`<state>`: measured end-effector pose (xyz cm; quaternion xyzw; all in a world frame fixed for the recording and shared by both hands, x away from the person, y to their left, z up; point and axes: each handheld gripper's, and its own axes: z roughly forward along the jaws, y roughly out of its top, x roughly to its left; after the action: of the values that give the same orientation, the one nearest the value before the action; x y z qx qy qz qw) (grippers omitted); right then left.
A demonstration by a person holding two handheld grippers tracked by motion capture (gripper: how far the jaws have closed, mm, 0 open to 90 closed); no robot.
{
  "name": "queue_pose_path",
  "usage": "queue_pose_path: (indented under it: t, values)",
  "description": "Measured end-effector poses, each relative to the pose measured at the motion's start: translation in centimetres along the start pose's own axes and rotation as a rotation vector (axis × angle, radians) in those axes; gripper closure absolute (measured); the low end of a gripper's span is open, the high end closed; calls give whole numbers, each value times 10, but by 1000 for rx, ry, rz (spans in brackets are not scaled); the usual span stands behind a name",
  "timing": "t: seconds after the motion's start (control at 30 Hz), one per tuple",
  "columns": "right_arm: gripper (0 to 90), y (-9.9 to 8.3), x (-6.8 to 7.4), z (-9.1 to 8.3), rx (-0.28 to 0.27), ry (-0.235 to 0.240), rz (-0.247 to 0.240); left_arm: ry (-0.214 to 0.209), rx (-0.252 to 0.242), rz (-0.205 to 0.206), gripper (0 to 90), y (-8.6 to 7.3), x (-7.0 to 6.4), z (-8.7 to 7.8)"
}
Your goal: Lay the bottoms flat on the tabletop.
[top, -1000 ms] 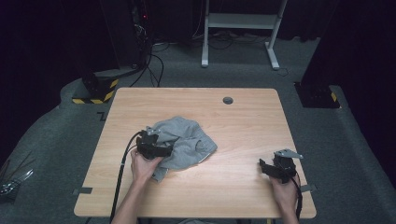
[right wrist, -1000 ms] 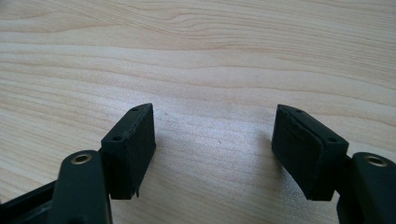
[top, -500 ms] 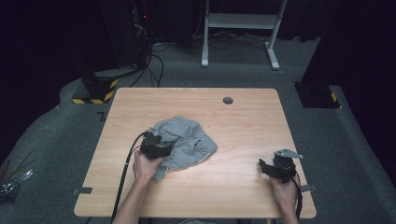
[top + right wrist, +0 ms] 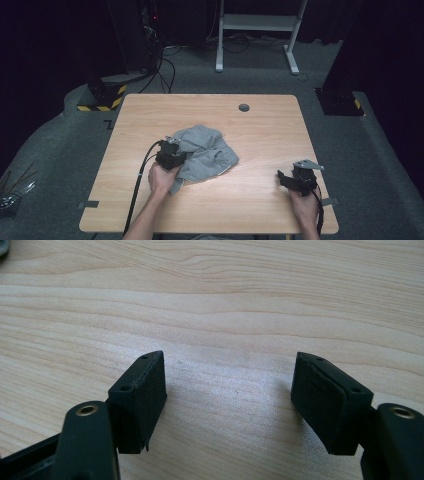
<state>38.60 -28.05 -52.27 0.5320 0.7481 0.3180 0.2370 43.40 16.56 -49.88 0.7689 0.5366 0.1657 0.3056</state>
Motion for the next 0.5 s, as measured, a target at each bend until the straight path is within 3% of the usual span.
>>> queue_pose_path:
  t: [0.5]
  values:
    - [301, 0, 0, 0, 0, 3, -2, -94, -51, -24, 710, 15, -41, -4]
